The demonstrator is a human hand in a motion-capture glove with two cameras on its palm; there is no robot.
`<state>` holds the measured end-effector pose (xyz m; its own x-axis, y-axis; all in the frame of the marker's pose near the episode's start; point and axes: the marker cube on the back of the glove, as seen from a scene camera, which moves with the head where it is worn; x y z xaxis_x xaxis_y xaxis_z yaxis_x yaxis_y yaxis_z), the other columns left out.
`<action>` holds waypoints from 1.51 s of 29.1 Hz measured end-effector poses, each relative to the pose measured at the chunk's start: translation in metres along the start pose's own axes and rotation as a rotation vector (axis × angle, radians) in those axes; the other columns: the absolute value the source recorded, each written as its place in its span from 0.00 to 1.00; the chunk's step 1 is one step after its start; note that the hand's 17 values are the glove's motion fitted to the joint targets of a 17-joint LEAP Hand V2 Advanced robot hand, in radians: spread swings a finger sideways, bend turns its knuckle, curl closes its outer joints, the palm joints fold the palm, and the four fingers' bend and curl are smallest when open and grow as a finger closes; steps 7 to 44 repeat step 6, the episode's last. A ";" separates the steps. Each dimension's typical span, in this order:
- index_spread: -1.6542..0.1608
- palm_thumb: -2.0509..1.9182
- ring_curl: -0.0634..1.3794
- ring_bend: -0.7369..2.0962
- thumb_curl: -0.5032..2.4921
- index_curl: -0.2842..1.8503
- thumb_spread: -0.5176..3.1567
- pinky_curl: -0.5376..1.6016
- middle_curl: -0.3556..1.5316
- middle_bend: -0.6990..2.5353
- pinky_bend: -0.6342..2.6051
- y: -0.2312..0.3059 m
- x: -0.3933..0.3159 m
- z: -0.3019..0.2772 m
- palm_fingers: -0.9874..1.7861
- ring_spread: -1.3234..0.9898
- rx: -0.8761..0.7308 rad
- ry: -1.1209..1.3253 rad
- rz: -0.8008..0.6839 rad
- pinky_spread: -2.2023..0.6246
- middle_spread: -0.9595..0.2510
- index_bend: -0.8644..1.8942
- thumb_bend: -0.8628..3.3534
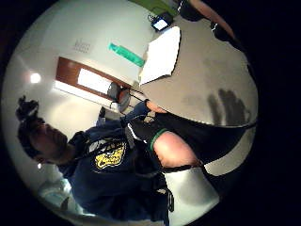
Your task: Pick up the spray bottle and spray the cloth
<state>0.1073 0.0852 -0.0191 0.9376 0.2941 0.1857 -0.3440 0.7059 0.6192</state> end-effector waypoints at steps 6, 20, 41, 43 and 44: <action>0.69 0.62 0.28 0.37 0.28 0.23 0.39 0.42 0.39 0.29 0.31 -0.002 -0.004 0.003 0.60 0.53 -0.022 -0.012 0.024 0.84 0.74 0.35 0.20; 0.69 0.62 0.28 0.37 0.28 0.23 0.39 0.42 0.39 0.29 0.31 -0.002 -0.004 0.003 0.60 0.53 -0.022 -0.012 0.024 0.84 0.74 0.35 0.20; 0.69 0.62 0.28 0.37 0.28 0.23 0.39 0.42 0.39 0.29 0.31 -0.002 -0.004 0.003 0.60 0.53 -0.022 -0.012 0.024 0.84 0.74 0.35 0.20; 0.69 0.62 0.28 0.37 0.28 0.23 0.39 0.42 0.39 0.29 0.31 -0.002 -0.004 0.003 0.60 0.53 -0.022 -0.012 0.024 0.84 0.74 0.35 0.20; 0.69 0.62 0.28 0.37 0.28 0.23 0.39 0.42 0.39 0.29 0.31 -0.002 -0.004 0.003 0.60 0.53 -0.022 -0.012 0.024 0.84 0.74 0.35 0.20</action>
